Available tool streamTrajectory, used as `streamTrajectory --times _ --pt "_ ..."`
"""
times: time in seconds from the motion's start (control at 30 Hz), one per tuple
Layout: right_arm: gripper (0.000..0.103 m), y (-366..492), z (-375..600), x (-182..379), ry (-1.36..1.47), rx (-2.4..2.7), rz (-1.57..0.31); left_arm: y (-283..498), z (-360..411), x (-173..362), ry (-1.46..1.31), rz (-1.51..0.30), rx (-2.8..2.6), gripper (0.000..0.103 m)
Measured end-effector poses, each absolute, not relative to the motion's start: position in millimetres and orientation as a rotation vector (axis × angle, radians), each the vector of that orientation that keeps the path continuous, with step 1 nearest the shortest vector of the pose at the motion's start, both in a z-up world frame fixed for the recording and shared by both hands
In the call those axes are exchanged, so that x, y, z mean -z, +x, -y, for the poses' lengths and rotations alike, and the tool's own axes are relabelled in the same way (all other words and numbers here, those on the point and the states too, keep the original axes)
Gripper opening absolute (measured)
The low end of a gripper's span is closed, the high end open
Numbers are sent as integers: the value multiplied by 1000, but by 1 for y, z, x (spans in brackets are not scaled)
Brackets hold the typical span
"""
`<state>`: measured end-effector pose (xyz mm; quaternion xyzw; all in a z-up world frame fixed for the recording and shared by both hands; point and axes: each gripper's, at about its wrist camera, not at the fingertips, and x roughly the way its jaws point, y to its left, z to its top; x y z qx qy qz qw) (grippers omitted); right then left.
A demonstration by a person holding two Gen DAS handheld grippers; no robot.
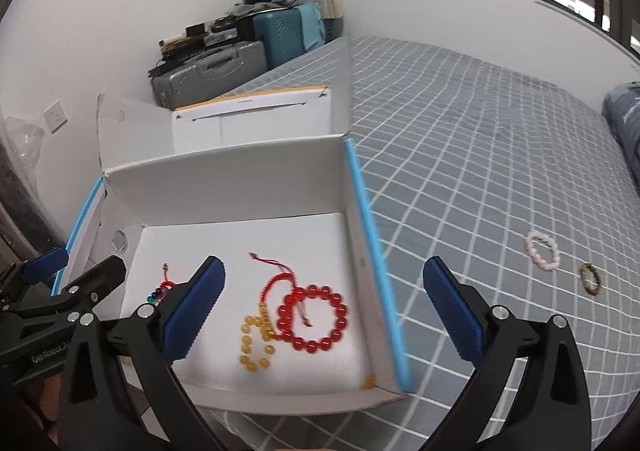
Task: Organize jewelry
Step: 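Move both open tools back over the remaining bracelets on the bed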
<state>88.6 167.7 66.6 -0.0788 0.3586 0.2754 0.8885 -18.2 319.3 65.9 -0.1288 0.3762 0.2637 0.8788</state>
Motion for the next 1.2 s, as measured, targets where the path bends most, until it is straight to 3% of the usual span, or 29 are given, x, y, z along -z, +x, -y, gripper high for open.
streamTrajectory --times 0.7,1.2 --pt "95 100 -4 -94 -79 -320 -706 35 -179 -91 -188 -750 -315 97" --pt "95 117 108 -82 -27 -155 -749 95 -90 -86 -120 -779 -180 97"
